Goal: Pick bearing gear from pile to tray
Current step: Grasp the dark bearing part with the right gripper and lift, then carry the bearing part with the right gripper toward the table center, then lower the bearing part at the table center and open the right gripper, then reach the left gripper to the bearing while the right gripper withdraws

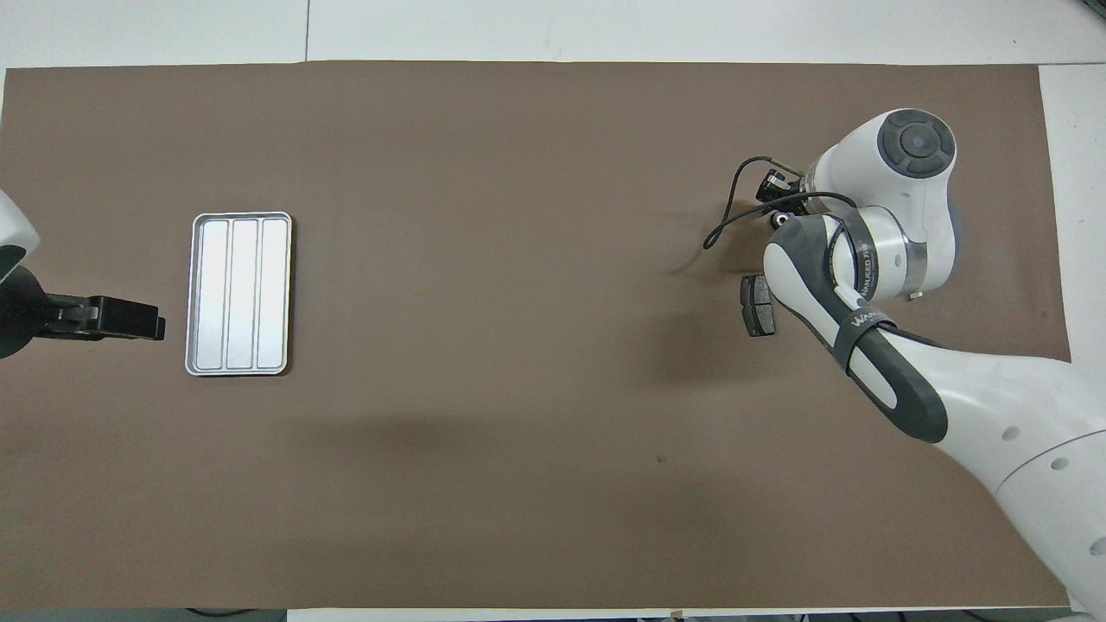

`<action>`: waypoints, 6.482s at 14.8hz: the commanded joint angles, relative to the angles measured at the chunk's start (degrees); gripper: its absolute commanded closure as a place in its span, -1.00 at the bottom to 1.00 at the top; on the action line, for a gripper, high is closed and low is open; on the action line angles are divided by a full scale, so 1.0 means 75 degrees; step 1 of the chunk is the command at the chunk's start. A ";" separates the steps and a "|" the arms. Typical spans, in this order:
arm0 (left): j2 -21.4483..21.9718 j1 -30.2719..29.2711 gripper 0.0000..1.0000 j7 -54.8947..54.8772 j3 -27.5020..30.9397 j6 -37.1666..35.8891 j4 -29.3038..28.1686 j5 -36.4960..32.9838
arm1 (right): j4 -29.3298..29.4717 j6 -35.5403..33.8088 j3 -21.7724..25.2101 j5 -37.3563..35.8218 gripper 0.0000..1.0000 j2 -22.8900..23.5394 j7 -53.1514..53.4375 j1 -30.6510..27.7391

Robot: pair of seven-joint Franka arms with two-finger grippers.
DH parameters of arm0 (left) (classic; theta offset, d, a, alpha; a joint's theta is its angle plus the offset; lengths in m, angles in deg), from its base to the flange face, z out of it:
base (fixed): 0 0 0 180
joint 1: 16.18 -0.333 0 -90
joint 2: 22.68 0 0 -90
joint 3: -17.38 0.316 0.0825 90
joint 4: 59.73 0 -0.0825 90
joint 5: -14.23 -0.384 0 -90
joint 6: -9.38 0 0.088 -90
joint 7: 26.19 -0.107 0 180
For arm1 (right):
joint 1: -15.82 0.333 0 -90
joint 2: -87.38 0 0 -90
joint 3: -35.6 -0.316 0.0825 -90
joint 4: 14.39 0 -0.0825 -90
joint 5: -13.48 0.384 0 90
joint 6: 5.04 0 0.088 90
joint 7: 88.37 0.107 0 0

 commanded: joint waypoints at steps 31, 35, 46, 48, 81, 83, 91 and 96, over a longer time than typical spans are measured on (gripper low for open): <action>0.0020 -0.0023 -1.00 -0.0069 0.0004 -0.0043 0.0023 0.0104 | 0.1345 -0.4525 -0.0206 0.0180 1.00 -0.2226 -0.0431 0.1542; 0.0020 -0.0023 -1.00 -0.0069 0.0004 -0.0055 0.0023 0.0104 | 0.1345 -0.4456 -0.0218 0.0707 1.00 -0.2368 0.0668 0.2233; 0.0020 -0.0023 -1.00 -0.0069 0.0004 -0.0044 0.0023 0.0104 | 0.1111 -0.3413 -0.0335 0.0827 1.00 -0.1596 0.2698 0.3722; 0.0020 -0.0023 -1.00 -0.0069 0.0004 -0.0055 0.0023 0.0104 | 0.0960 -0.3063 -0.0335 0.0744 1.00 -0.1443 0.2792 0.3782; 0.0277 -0.0094 -1.00 0.0423 0.0004 -0.0723 0.0082 0.0069 | 0.1168 -0.1242 -0.0230 -0.0474 -1.00 0.0257 0.4129 0.3971; 0.0348 0.0012 -1.00 0.0551 -0.0054 -0.0653 0.0093 0.0093 | 0.1461 -0.1617 -0.0253 -0.0533 -1.00 0.0117 0.3931 0.3608; 0.0116 0.0432 -1.00 0.2001 -0.0967 0.0903 -0.0445 0.0093 | 0.1568 -0.3153 -0.0277 -0.0381 -1.00 -0.1136 0.0220 0.1886; -0.1137 0.1708 -1.00 0.3618 -0.1015 0.1794 -0.0247 -0.0047 | 0.1486 -0.3447 -0.0288 -0.0346 -1.00 -0.1407 -0.2009 0.0702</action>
